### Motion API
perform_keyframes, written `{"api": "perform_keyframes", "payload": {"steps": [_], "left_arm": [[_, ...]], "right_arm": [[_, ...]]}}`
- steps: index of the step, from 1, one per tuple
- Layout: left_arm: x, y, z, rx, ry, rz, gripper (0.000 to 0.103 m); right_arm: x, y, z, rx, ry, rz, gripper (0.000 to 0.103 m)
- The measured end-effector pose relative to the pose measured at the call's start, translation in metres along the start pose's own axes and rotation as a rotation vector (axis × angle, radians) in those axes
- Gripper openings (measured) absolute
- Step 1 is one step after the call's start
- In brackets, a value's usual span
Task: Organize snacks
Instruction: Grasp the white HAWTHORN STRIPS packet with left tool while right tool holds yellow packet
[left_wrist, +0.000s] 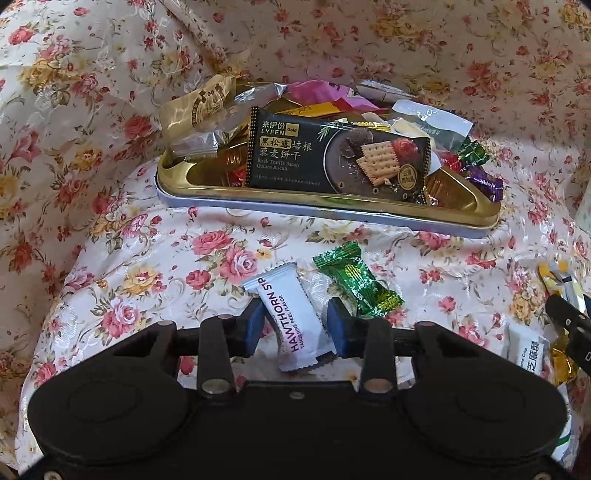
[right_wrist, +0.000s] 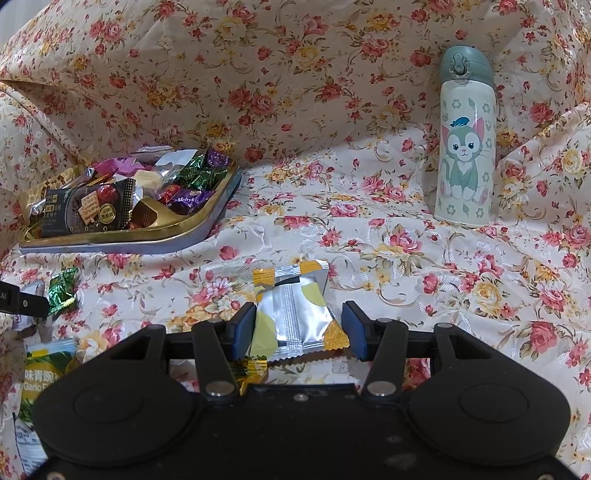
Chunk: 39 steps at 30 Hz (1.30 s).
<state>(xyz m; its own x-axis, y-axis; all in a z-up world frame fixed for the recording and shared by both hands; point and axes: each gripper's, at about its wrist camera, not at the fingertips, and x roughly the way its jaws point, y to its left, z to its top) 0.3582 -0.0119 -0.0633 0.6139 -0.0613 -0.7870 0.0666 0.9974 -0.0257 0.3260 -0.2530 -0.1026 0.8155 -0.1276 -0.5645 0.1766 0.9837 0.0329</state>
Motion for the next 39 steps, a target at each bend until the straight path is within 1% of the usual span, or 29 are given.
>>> {"api": "perform_keyframes", "payload": {"steps": [5,9,13,18,22,27,30,33,34,36,37,38,39], "left_arm": [[-0.001,-0.001,-0.003,0.013,-0.012,-0.003,0.046],[-0.002,0.001,-0.003,0.032,-0.01,-0.019,0.046],[-0.001,0.001,-0.002,0.053,-0.011,-0.023,0.046],[-0.002,0.0,-0.004,0.053,-0.023,-0.02,0.046],[-0.002,0.001,-0.004,0.06,-0.023,-0.029,0.046],[-0.002,0.003,-0.003,0.056,-0.02,-0.04,0.046],[-0.002,0.004,-0.003,0.054,-0.018,-0.048,0.045],[-0.002,0.007,-0.001,0.045,-0.013,-0.056,0.039],[-0.002,0.009,0.001,0.04,-0.009,-0.059,0.034],[-0.002,0.013,0.003,0.026,0.004,-0.074,0.032],[-0.002,0.015,0.003,0.02,0.009,-0.082,0.031],[-0.002,0.016,0.004,0.015,0.014,-0.089,0.03],[-0.002,0.017,0.004,0.013,0.018,-0.093,0.03]], "right_arm": [[-0.001,-0.001,0.0,0.003,-0.002,0.0,0.051],[-0.004,0.003,0.0,-0.031,0.008,-0.027,0.051],[-0.014,0.0,-0.002,-0.031,0.038,-0.042,0.051],[-0.025,-0.006,-0.004,-0.023,0.087,-0.046,0.051],[-0.03,-0.006,-0.006,-0.036,0.111,-0.041,0.053],[-0.028,-0.007,-0.004,-0.022,0.119,-0.039,0.057],[-0.025,-0.004,-0.003,-0.038,0.117,-0.044,0.06],[-0.023,-0.002,-0.002,-0.057,0.113,-0.049,0.061],[-0.023,-0.002,-0.002,-0.06,0.113,-0.049,0.061],[-0.023,-0.003,-0.002,-0.064,0.113,-0.046,0.061],[-0.023,-0.003,-0.002,-0.066,0.115,-0.045,0.059],[-0.023,-0.003,-0.002,-0.068,0.116,-0.042,0.053],[-0.024,-0.002,-0.002,-0.07,0.117,-0.037,0.05]]}}
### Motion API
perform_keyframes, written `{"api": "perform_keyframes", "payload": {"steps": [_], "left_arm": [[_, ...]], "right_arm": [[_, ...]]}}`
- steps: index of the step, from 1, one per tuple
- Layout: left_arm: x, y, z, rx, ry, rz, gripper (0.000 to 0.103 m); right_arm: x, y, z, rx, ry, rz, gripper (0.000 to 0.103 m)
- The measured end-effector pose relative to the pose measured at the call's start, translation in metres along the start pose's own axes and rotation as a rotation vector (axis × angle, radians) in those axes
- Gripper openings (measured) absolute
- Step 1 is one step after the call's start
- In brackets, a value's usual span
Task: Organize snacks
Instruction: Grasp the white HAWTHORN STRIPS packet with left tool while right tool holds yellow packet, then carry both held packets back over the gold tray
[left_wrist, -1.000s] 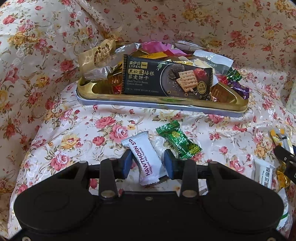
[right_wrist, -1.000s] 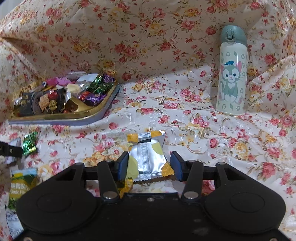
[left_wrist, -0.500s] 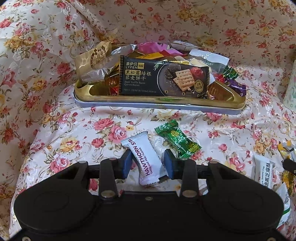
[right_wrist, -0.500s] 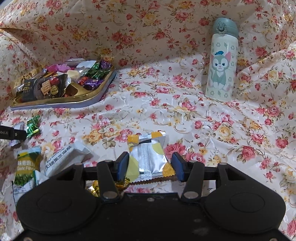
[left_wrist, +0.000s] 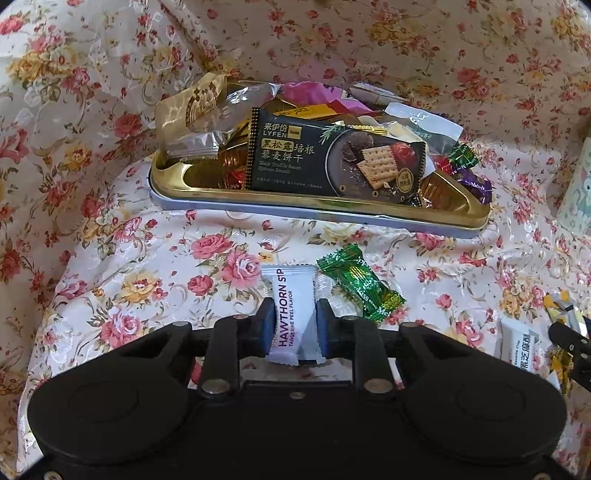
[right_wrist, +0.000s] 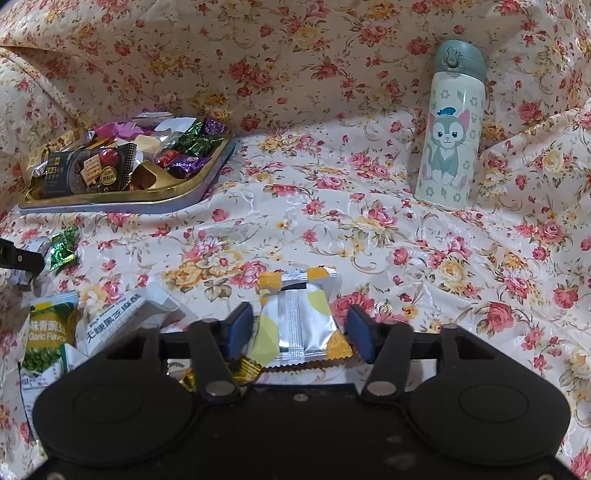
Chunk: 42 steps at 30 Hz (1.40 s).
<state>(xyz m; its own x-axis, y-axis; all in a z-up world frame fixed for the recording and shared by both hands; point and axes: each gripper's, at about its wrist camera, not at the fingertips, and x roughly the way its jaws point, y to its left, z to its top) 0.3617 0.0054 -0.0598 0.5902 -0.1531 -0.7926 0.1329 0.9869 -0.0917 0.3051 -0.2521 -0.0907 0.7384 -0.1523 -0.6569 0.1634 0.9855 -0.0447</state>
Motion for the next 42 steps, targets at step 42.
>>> {"api": "perform_keyframes", "payload": {"steps": [42], "left_arm": [[-0.068,-0.033,-0.042,0.091,-0.023,-0.083,0.03]], "right_arm": [[-0.034,-0.01,-0.026,0.033,0.058,-0.008,0.043]]}}
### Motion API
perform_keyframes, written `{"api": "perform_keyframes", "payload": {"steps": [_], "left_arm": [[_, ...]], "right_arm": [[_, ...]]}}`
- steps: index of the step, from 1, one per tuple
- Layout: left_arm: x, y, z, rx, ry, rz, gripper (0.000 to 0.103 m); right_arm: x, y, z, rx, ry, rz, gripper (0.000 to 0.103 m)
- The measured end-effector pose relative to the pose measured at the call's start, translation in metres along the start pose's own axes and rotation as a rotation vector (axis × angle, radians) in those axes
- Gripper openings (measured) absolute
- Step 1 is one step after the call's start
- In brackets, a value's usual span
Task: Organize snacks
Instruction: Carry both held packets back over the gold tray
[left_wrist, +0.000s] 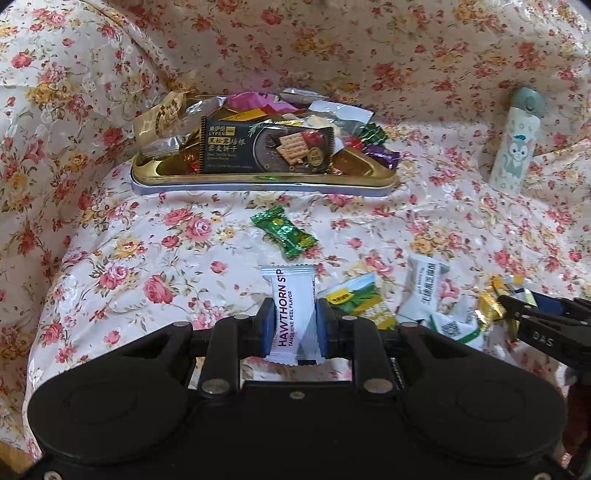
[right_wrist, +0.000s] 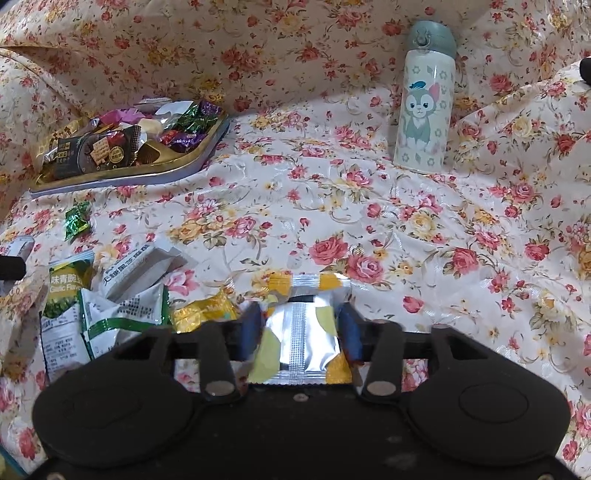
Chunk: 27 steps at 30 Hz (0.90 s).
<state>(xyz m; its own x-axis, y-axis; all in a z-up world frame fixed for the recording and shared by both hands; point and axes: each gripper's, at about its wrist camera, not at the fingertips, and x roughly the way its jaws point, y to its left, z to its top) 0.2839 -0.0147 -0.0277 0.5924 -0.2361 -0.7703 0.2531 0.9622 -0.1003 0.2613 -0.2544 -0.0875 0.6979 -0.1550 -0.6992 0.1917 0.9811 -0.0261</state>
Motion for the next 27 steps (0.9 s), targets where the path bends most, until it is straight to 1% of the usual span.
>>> {"api": "perform_keyframes", "payload": {"steps": [5,9,17,21,27], "left_arm": [[-0.017,-0.007,-0.005,0.013,-0.026,-0.002,0.03],[-0.034,-0.012,-0.011,0.025,-0.043,-0.001,0.03],[-0.072,-0.025,-0.032,0.035,-0.05,-0.013,0.03],[-0.093,-0.029,-0.046,0.033,-0.049,-0.022,0.03],[-0.118,-0.037,-0.072,0.036,-0.035,-0.017,0.03]], "right_arm": [[-0.008,-0.006,-0.001,0.043,0.009,0.01,0.04],[-0.027,-0.011,-0.002,0.07,-0.014,0.014,0.04],[-0.087,-0.011,-0.009,0.113,-0.066,0.078,0.04],[-0.121,-0.008,-0.021,0.125,-0.089,0.118,0.04],[-0.169,0.002,-0.042,0.106,-0.106,0.17,0.04]]}}
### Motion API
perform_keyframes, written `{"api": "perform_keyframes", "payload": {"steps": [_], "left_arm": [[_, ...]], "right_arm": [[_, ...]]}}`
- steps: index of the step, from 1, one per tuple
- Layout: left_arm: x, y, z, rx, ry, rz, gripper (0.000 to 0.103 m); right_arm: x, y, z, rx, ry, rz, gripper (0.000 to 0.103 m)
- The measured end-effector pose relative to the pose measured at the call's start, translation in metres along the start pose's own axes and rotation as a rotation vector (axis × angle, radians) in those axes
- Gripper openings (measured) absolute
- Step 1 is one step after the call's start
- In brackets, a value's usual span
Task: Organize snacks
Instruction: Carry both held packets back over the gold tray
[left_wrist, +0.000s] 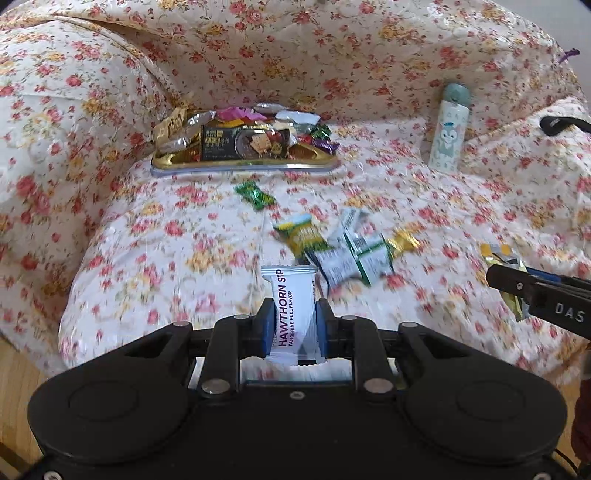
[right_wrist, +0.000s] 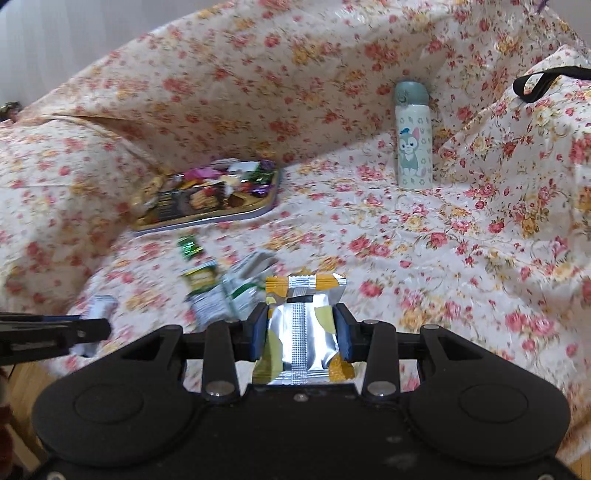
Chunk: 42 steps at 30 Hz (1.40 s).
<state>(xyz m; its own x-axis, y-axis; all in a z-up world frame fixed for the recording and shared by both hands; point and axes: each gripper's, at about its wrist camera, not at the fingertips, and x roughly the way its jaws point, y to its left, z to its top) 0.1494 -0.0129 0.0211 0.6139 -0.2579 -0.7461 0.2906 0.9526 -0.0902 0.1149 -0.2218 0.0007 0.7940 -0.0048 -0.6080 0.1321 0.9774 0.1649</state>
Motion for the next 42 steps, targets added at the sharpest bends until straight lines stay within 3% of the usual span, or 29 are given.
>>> {"api": "perform_keyframes", "payload": {"steps": [17,27,42], "left_arm": [[-0.035,-0.025,-0.077,-0.042,0.123,-0.026,0.03],[-0.033,-0.038,-0.107,-0.065,0.206,-0.049,0.03],[-0.02,-0.04,-0.123,-0.067,0.292,-0.063,0.03]], "right_arm": [[-0.074,0.024,-0.072,-0.055,0.085,0.072,0.04],[-0.084,0.011,-0.096,0.029,0.13,0.077,0.04],[-0.069,0.013,-0.108,0.008,0.196,0.045,0.04]]}}
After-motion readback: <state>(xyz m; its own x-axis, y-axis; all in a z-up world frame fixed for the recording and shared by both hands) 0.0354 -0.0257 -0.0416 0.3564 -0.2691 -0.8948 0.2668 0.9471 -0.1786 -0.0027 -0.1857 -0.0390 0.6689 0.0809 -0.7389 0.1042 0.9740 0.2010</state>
